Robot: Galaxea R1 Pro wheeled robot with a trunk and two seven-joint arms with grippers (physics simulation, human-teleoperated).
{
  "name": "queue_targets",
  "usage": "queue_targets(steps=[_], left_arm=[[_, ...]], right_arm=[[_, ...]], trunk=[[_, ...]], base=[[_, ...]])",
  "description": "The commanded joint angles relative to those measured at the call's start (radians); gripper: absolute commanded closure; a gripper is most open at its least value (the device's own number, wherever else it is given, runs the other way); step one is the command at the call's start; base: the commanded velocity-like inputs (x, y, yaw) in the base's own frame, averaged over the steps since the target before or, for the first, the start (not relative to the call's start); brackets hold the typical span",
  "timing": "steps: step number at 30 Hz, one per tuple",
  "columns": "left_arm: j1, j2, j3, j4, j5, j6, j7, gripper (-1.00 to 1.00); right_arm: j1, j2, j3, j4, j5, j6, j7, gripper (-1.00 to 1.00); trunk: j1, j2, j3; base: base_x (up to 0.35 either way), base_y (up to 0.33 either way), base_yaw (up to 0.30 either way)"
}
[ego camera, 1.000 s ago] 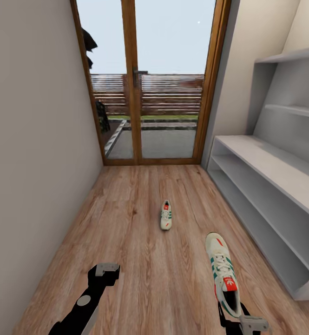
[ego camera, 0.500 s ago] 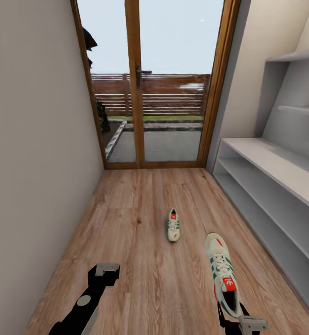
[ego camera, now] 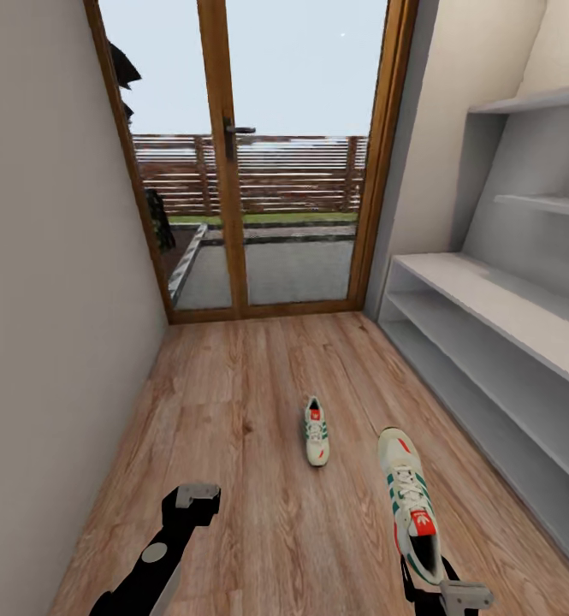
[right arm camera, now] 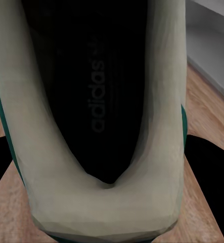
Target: Pick up the two gym shoes and the two sandals from the corridor floor and place them onto the hallstand (shoe rack) in the corridor, making sure they are on the rack and not on the floor. Arrange them so the two gym shoes are next to each other and the two sandals are next to each other.
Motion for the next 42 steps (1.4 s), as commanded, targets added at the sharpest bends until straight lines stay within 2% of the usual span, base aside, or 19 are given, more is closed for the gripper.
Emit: queue_targets(steps=[1, 24, 42], left_arm=[[0.000, 0.001, -0.004, 0.001, 0.001, -0.003, 0.007, -1.00], [0.000, 0.001, -0.005, 0.001, 0.001, -0.003, 0.007, -1.00], [0.000, 0.001, -0.006, 0.001, 0.001, -0.003, 0.007, -1.00]], right_arm=[[-0.001, 0.000, 0.003, 0.001, -0.003, -0.003, -0.001, 1.00], [-0.001, 0.000, 0.003, 0.000, -0.003, -0.003, -0.001, 1.00], [-0.001, 0.001, 0.003, -0.001, -0.006, -0.003, -0.001, 1.00]], trunk=[[0.000, 0.000, -0.001], [0.000, 0.000, -0.001], [0.000, 0.000, -0.005]], base=[[0.301, 0.212, -0.215], [0.306, 0.188, -0.021], [0.330, 0.015, 0.057]])
